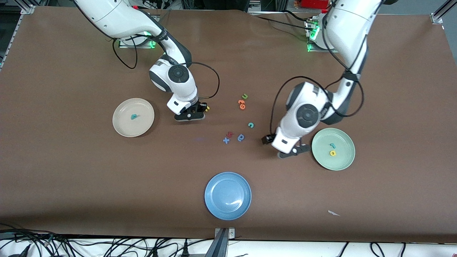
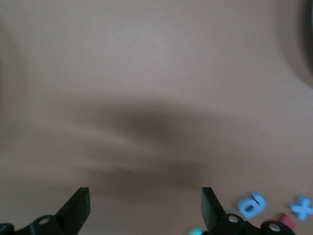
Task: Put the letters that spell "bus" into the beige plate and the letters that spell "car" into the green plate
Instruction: 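Place the yellow s on the beige plate while the left gripper reaches letters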
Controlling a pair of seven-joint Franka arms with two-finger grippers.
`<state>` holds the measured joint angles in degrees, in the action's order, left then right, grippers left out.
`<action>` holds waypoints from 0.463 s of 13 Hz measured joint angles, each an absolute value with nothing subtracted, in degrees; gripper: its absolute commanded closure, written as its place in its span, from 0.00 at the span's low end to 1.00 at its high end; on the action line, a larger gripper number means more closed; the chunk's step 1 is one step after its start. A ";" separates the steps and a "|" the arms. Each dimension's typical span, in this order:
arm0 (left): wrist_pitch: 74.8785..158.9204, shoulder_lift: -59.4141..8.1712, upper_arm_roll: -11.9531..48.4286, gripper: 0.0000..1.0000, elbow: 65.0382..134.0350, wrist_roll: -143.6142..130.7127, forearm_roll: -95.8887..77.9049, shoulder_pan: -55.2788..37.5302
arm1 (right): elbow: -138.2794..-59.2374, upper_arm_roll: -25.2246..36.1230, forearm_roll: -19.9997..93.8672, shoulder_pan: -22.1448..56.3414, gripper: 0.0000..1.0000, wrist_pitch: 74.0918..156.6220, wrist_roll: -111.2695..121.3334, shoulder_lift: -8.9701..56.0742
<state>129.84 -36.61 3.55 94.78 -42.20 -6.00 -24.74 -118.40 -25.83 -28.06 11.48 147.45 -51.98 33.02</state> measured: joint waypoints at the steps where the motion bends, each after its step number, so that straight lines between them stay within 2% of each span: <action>1: 131.36 -37.00 3.53 0.00 95.10 -44.66 -6.00 -26.58 | -118.39 -25.83 -28.08 11.47 0.80 147.45 -51.97 33.00; 3: 134.92 -37.77 3.49 0.00 96.36 -48.45 -6.00 -29.79 | -118.22 -25.53 -28.13 11.23 0.80 147.00 -51.69 32.54; 6: 140.49 -38.61 3.37 0.08 99.97 -50.06 -5.63 -32.15 | -118.05 -25.25 -27.63 7.94 0.80 140.58 -45.20 28.28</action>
<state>140.49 -38.61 3.37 99.97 -50.06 -5.63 -32.15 -118.05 -25.25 -27.63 7.94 140.58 -45.20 28.28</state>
